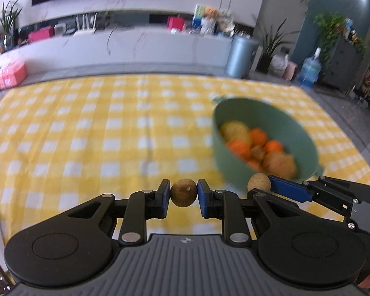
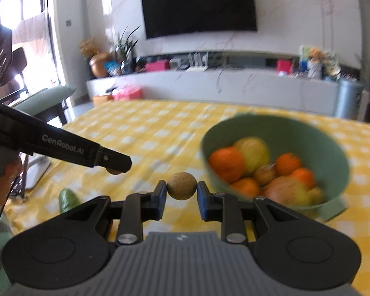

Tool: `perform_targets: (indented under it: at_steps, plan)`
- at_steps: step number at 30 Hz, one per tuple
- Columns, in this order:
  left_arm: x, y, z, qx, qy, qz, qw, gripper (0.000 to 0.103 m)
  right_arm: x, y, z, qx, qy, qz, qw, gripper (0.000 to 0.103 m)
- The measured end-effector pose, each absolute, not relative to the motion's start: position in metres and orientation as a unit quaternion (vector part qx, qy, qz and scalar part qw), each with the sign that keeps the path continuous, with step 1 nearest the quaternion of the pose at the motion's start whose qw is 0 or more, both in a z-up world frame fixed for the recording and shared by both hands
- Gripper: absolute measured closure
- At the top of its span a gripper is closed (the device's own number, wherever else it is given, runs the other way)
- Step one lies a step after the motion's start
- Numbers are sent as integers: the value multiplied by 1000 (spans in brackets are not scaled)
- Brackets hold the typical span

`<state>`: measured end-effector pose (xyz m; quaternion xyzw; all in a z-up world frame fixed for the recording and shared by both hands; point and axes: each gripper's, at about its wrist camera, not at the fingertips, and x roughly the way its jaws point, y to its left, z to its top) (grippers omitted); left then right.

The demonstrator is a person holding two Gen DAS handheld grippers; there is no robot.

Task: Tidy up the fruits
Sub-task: 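Carry both held kiwis over the colander and lower them in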

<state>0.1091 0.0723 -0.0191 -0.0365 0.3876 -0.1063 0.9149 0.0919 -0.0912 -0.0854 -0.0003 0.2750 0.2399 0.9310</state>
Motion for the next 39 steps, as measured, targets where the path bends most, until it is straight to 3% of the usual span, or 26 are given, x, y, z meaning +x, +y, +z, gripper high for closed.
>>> perform_targets:
  at_steps: [14,39]
  plan:
    - [140,1,-4,-27,367,-166,915,77,106,-148,-49,-35,244,127,961,80]
    - [196,-33,-50,-21,410,-175,895,77,159,-165,-94,17,299,85,950,80]
